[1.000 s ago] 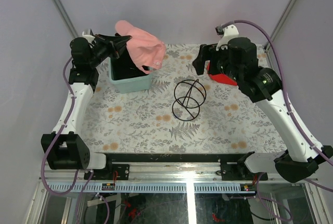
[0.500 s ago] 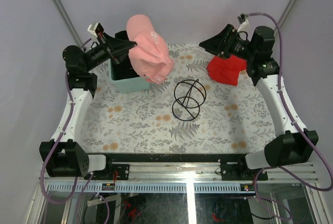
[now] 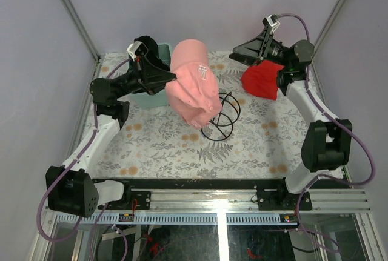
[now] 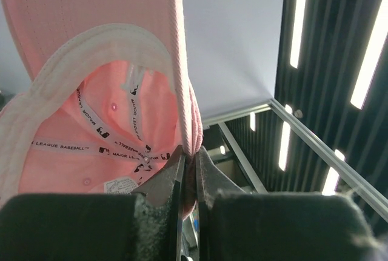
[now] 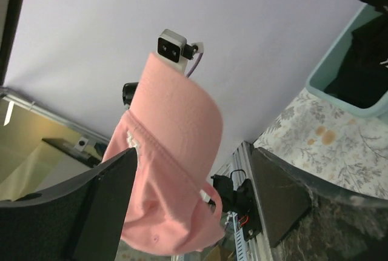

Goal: Stack the hats

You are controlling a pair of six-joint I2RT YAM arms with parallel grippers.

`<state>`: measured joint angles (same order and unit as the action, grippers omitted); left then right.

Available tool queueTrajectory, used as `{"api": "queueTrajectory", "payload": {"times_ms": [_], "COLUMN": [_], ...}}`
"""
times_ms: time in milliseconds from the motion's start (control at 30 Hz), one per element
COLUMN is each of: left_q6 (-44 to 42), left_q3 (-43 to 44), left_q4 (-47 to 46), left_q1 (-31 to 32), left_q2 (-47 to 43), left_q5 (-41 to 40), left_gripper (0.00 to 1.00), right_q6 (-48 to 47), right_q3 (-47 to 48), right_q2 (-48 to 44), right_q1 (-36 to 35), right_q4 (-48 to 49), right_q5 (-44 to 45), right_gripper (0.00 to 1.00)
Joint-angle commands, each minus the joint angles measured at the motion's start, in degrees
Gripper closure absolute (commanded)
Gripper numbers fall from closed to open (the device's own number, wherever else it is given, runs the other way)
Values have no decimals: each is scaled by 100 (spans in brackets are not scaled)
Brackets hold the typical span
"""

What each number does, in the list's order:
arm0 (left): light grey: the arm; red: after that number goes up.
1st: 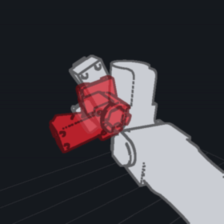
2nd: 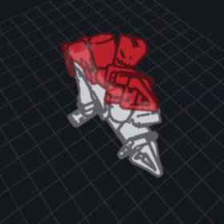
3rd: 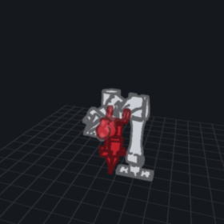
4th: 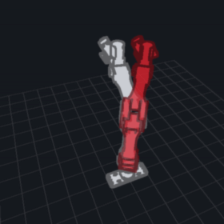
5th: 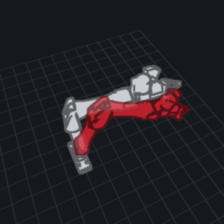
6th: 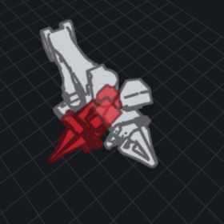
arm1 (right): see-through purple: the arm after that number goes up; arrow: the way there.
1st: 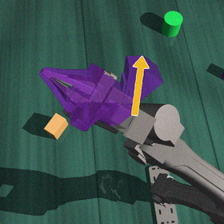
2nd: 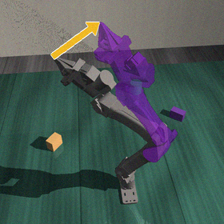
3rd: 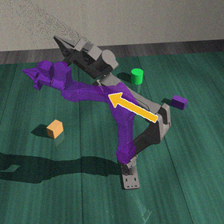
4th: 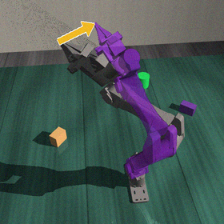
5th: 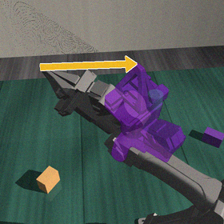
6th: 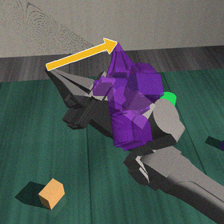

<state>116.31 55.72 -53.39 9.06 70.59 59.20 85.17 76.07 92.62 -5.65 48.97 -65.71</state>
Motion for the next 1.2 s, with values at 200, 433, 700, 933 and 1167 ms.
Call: {"api": "queueTrajectory", "payload": {"times_ms": [200, 433, 700, 933, 1167], "left_q6": [293, -552, -658, -660, -645], "left_q3": [155, 642, 1143, 1134, 1270], "left_q4": [268, 2736, 3451, 3587, 3544], "left_q1": [1107, 1124, 1124, 1115, 996], "left_q2": [-318, -736, -582, -528, -320], "left_q5": [-532, -64, 268, 483, 616], "left_gripper": [100, 100, 100, 100, 100], "right_q6": [1314, 2393, 2673, 2828, 3025], "right_q3": [906, 1887, 1759, 1744, 1211], "right_q2": [1032, 1709, 1670, 1645, 1335], "right_q1": [-346, -200, -619, -974, -1072], "right_q4": [2596, 4080, 4444, 4611, 4849], "right_q5": [-746, -1107, -1452, -1610, -1759], "right_gripper": [19, 20, 20, 20, 52]}}
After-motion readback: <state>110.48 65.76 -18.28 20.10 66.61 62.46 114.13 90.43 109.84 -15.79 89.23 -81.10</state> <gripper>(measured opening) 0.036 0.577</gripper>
